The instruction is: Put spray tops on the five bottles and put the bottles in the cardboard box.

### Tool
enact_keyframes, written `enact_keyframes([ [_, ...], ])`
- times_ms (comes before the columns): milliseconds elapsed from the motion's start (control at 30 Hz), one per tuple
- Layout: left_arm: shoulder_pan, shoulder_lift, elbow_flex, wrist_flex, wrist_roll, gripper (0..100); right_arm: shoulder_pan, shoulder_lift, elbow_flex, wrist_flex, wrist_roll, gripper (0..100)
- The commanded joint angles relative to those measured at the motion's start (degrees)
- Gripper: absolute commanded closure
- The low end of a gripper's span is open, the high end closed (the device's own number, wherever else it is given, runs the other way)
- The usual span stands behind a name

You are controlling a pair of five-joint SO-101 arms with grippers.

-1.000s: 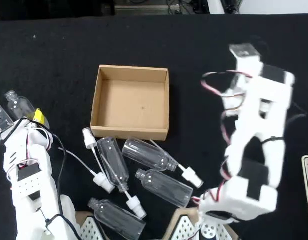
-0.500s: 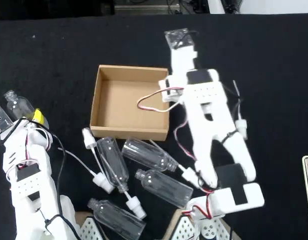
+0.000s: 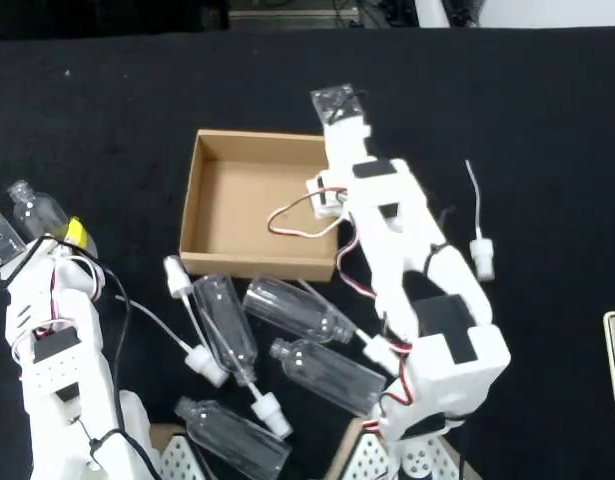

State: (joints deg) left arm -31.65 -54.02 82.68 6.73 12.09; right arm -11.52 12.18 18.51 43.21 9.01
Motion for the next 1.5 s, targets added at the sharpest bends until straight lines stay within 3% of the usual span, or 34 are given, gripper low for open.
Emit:
enact_keyframes([
  [0, 0.4, -0.4, -0.3, -1.0, 0.0, 94, -0.8, -0.7, 1.5, -4.7, 9.7, 97.7],
  [100, 0.4, -0.4, -0.3, -1.0, 0.0, 94, -0.8, -0.7, 2.9, -5.7, 15.6, 98.8],
  [633, 0.4, -0.4, -0.3, -1.0, 0.0, 94, -0.8, -2.7, 3.9, -5.9, 27.3, 98.8],
  [1000, 0.4, -0.4, -0.3, -1.0, 0.0, 94, -1.3, -6.2, 3.3, -0.5, 12.2, 97.7],
  [1200, 0.4, -0.4, -0.3, -1.0, 0.0, 94, -1.8, -11.2, -2.9, 10.2, 11.3, 74.5],
  [1300, 0.4, -0.4, -0.3, -1.0, 0.0, 94, -1.6, -16.0, -6.1, 17.7, 11.3, 72.9],
  [1467, 0.4, -0.4, 0.3, -1.1, 0.0, 94, 8.7, -24.5, -8.5, 30.0, 12.0, 78.6],
])
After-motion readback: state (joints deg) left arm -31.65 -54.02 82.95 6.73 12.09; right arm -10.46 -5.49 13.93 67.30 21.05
